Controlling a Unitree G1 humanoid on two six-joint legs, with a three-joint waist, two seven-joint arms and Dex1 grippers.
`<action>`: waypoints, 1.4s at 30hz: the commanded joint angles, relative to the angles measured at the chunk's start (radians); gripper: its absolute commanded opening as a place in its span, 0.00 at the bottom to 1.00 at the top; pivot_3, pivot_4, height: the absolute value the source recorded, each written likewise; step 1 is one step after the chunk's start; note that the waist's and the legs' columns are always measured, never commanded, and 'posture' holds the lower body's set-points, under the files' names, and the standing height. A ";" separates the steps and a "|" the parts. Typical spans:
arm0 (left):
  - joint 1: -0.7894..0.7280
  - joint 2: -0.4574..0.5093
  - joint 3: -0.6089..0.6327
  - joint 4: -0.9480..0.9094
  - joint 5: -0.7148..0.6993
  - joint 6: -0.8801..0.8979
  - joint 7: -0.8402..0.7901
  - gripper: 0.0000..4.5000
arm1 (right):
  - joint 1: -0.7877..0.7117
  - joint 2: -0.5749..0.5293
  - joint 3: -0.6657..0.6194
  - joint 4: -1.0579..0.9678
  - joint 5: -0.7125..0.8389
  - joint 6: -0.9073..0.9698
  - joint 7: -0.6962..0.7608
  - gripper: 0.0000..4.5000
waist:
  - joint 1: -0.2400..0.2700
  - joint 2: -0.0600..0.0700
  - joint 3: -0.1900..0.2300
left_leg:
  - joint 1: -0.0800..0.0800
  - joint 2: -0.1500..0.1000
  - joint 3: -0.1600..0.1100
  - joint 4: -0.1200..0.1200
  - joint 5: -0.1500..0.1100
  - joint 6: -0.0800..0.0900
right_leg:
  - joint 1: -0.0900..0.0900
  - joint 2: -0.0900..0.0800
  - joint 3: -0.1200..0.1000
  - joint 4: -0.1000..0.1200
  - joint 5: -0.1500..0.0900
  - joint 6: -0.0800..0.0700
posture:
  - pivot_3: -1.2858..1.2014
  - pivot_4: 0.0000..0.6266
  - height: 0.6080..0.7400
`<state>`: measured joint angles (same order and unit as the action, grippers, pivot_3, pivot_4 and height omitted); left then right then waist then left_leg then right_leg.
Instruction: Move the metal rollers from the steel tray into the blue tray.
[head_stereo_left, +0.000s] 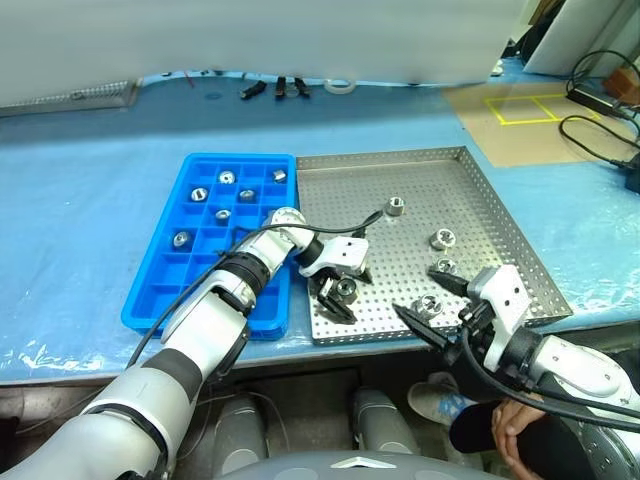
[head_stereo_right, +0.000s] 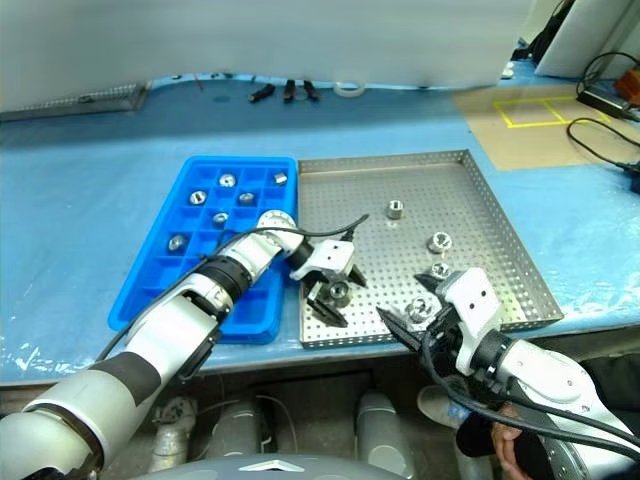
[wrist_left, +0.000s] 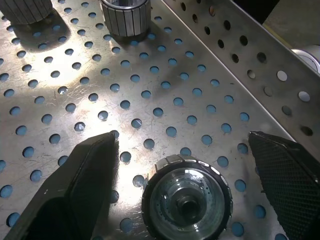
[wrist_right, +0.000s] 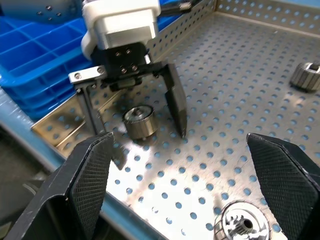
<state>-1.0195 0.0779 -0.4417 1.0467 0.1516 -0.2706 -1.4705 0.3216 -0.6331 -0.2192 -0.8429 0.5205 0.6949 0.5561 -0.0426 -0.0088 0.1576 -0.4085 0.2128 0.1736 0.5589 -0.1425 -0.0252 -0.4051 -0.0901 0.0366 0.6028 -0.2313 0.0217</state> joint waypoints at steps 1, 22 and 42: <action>0.008 0.035 -0.008 0.026 0.034 0.023 0.007 1.00 | 0.004 -0.015 -0.006 -0.041 0.021 -0.002 0.008 1.00 | 0.000 0.000 0.000 | 0.000 0.000 0.000 0.000 0.000 0.000 | 0.000 0.000 0.000 0.000 0.000 0.000 | 0.34 0.24 1.00; -0.006 0.044 0.018 0.010 0.041 -0.011 0.052 0.38 | 0.021 0.001 0.015 -0.011 -0.039 -0.078 -0.003 1.00 | 0.000 0.000 0.000 | 0.002 -0.001 0.002 -0.011 0.001 -0.001 | -0.002 0.001 0.001 -0.006 0.000 0.000 | 0.34 0.24 1.00; 0.272 0.295 0.313 -0.775 -0.235 0.470 0.228 0.38 | -0.589 -0.044 0.223 0.277 0.032 -0.051 0.202 1.00 | 0.085 0.001 0.001 | -0.001 0.001 0.002 -0.015 0.001 -0.001 | 0.000 0.000 -0.005 -0.011 0.001 -0.002 | 0.52 0.24 1.00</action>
<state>-0.7811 0.3525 -0.1832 0.3964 -0.0483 0.1379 -1.3064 -0.2167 -0.6706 -0.0267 -0.5962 0.5514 0.6744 0.7050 0.0423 -0.0075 0.1582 -0.4100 0.2135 0.1752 0.5441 -0.1412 -0.0267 -0.4055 -0.0901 0.0310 0.5916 -0.2307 0.0200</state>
